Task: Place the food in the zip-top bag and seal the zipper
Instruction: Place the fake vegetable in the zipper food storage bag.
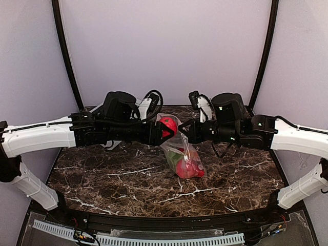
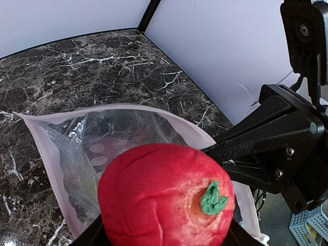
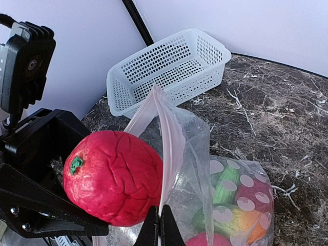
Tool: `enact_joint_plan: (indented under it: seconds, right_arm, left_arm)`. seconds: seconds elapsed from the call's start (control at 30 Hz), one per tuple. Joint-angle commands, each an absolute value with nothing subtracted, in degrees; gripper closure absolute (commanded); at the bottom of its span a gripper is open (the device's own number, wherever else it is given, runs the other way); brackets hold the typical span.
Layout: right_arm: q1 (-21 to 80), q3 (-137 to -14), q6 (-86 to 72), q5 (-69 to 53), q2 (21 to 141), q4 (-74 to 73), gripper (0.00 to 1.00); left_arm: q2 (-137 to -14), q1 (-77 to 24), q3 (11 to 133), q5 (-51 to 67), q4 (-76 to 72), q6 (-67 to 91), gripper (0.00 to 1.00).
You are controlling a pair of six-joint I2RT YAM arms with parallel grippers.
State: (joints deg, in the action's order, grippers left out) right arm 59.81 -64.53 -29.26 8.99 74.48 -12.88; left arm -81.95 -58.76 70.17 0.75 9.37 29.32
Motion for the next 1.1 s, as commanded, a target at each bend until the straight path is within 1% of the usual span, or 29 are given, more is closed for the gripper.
enact_joint_plan:
  seconds: [0.0,0.13,0.33,0.57,0.73,0.83,0.9,1.07]
  right_arm:
    - [59.4,-64.3,-29.5,9.3,73.4,-11.1,1.0]
    - [59.5,-64.7,-29.4,9.3,73.7,-11.2,1.0]
    - [59.5,-64.9,-29.4,9.2,73.9,-11.2,1.0]
    - [59.4,-64.8,-29.4,9.5,73.7,-11.3,1.0]
    - [59.5,-64.8,-29.4,9.6,73.5,-11.3,1.0]
    - [59.5,-64.8,-29.4,9.5,73.6,-11.3,1.0]
    - [59.5,-64.8,-29.6,9.3,73.6,-11.3,1.0]
    - [59.4,-64.5,-29.9,9.1,73.3,-11.3,1.0]
  left_arm:
    - [-81.6,-59.0,72.6,-1.9,12.0,29.1,0.35]
    - [-81.7,-59.0,72.9,-2.1,12.9,28.9,0.28]
    - [-81.3,-59.0,73.1,-1.8,13.2,28.7,0.24]
    - [-78.1,-59.0,73.3,-2.5,13.5,28.7,0.24]
    - [-73.0,-58.9,73.4,-7.4,17.2,29.9,0.24]
    - [-72.2,-58.5,72.6,-9.1,19.4,31.0,0.23]
    - [-72.0,-57.4,71.2,-8.3,19.8,32.4,0.23]
    - [-72.1,-55.7,66.1,-3.4,15.1,36.3,0.23]
